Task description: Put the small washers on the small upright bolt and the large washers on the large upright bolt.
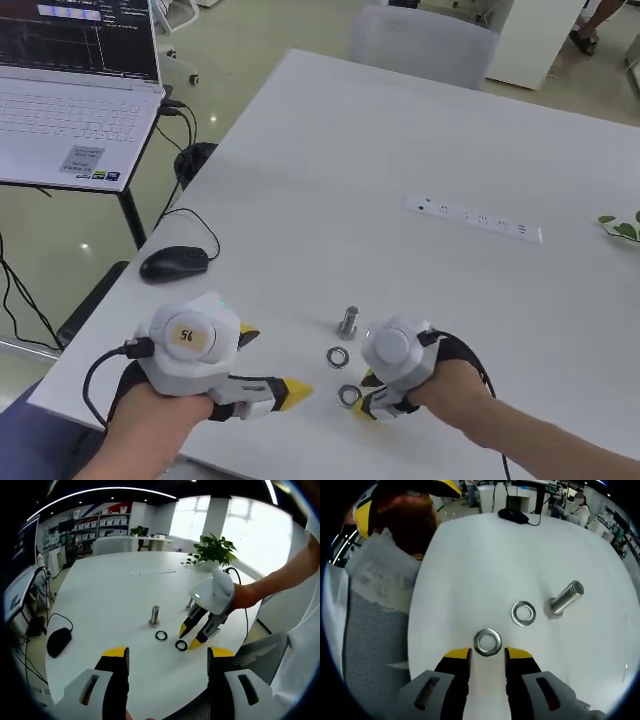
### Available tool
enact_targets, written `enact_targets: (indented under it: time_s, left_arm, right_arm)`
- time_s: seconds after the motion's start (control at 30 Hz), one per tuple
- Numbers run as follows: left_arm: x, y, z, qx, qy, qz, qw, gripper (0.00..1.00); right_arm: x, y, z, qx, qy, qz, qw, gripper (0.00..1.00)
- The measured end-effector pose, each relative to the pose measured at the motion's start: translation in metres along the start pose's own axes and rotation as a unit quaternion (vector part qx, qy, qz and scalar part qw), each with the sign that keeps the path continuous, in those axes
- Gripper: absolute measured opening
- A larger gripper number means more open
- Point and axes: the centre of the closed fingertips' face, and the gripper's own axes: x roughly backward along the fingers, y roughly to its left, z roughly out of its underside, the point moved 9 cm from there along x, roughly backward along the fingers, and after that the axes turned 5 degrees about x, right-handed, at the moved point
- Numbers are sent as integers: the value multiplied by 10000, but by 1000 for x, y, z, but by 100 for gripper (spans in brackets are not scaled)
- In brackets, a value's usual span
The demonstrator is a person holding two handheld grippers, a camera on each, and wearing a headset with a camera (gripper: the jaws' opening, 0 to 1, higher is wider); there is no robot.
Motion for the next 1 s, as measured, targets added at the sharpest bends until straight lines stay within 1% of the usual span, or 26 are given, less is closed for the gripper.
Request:
enact_targets:
  time_s: [0.27,0.3,0.33,0.43,0.6,0.73,0.83,1.0]
  left_arm:
    - [-2,2,-1,11,-10,-7,10000,62]
    - [-2,2,-1,15,-12,-5,10000,62]
    - [-3,2,-1,16,-13,-1,10000,62]
    - [-5,1,-2,12,-17,19,10000,62]
    - [-7,0,-2,12,-4,41,10000,62]
    - [-7,-1,-1,16,7,47,10000,62]
    - [-7,-1,-1,5,13,50,10000,62]
    - [-7,-2,-1,12,2,45,10000,62]
  right_arm:
    - [-3,-4,-5,350,100,-73,9993,28]
    - [-4,-3,-5,449,126,-63,9989,28]
    - [-4,-3,-5,624,170,-45,9979,28]
    - [-4,0,-5,1066,282,19,9939,29]
    - [-4,-1,-5,1014,225,-31,9946,28]
    - [-5,-1,-7,1067,263,-45,9939,27]
    - [-6,0,-8,1108,245,-41,9935,26]
    - [-6,0,-9,975,213,-16,9950,24]
